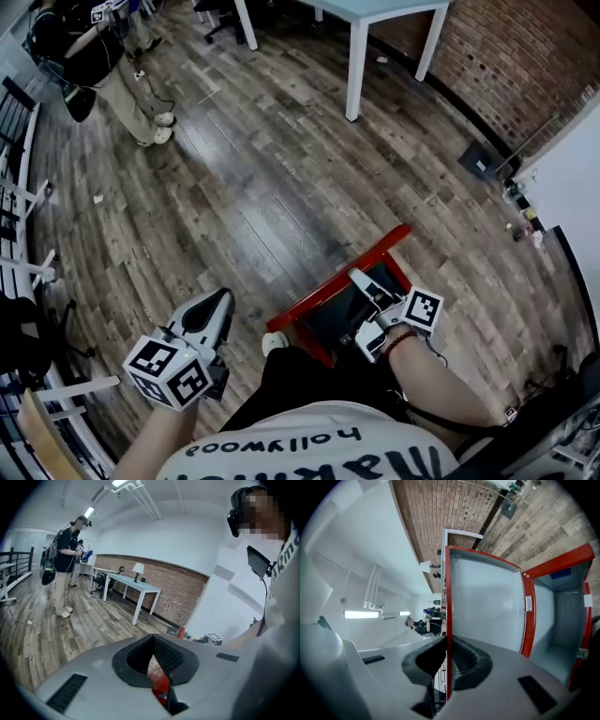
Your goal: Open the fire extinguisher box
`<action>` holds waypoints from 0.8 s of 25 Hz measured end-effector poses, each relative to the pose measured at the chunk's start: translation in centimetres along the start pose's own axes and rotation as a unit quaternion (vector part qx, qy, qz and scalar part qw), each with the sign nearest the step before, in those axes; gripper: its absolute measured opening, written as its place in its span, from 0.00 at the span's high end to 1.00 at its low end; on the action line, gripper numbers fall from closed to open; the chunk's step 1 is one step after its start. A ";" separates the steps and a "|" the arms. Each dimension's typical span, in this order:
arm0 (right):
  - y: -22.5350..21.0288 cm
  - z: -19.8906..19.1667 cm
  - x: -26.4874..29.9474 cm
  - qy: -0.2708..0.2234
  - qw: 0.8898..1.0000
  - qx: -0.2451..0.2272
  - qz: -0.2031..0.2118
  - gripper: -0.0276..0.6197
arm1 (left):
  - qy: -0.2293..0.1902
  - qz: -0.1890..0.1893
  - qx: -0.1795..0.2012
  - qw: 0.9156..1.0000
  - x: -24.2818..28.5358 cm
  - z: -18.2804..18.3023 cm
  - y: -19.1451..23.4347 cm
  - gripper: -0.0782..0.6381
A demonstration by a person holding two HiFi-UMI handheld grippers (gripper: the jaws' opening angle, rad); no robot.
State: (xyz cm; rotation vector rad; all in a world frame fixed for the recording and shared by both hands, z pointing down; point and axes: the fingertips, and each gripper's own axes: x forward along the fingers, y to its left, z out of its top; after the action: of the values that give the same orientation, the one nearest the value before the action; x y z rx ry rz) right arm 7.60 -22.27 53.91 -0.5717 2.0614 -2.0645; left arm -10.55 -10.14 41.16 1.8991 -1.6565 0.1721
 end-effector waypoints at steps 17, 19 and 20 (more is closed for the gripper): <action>-0.3 0.6 4.3 -0.167 0.979 -0.036 -0.111 0.91 | 0.043 -0.085 0.039 0.995 -2.5 0.9 11.4 0.88; -0.2 0.7 4.7 -0.164 0.979 -0.039 -0.116 0.91 | 0.038 -0.086 0.032 0.995 -2.5 1.0 11.5 0.88; -0.1 0.7 4.8 -0.163 0.979 -0.039 -0.116 0.91 | 0.038 -0.086 0.028 0.995 -2.5 0.9 11.5 0.88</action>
State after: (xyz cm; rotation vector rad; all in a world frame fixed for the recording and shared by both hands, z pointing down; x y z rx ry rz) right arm 3.48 -24.75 54.73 -1.1297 1.9662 -1.8513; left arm -22.12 -8.89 43.32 2.0400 -1.4451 0.2214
